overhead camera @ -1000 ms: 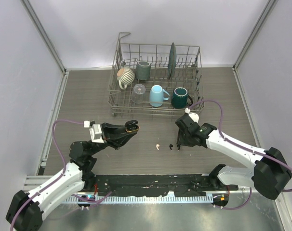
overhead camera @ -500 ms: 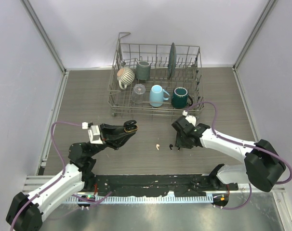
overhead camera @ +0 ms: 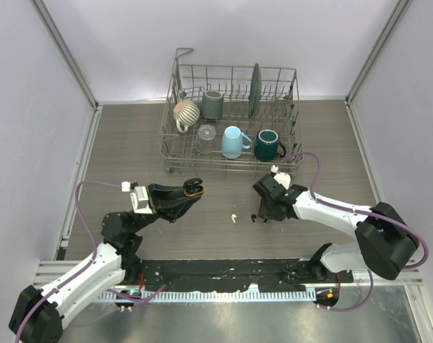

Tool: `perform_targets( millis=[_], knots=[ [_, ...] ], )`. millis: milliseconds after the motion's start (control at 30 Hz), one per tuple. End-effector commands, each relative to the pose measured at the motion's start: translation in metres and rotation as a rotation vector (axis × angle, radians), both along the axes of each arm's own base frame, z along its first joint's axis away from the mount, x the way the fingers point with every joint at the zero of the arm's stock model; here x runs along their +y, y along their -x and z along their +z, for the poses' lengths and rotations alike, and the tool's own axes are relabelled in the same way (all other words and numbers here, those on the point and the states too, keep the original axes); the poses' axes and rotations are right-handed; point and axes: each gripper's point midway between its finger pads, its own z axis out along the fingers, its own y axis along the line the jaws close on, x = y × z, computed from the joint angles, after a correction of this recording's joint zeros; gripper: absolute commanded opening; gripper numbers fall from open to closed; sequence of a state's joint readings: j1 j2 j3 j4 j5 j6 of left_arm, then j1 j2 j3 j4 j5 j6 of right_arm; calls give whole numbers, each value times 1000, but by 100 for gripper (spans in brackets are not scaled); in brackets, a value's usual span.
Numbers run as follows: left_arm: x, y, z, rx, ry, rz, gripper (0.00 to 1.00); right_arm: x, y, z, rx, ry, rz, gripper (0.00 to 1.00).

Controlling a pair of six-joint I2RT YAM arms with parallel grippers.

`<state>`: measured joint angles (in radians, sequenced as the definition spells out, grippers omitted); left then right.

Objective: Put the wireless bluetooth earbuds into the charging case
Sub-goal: Pick up the earbud from the center of the board.

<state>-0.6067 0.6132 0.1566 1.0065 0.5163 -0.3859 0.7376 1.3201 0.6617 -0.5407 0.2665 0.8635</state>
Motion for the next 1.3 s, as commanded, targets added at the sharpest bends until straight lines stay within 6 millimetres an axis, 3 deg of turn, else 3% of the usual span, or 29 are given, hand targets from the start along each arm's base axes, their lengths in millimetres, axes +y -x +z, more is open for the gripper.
perform_targets(
  millis=[0,533,1267],
  knots=[
    [2,3,12,-55,29,6,0,1,-11,-1,-51,1,-33,38],
    [1,2,10,-44,22,-1,0,-2,-8,-9,-30,23,-32,33],
    [1,2,6,-33,16,2,0,-5,-5,-9,-18,64,-25,34]
  ],
)
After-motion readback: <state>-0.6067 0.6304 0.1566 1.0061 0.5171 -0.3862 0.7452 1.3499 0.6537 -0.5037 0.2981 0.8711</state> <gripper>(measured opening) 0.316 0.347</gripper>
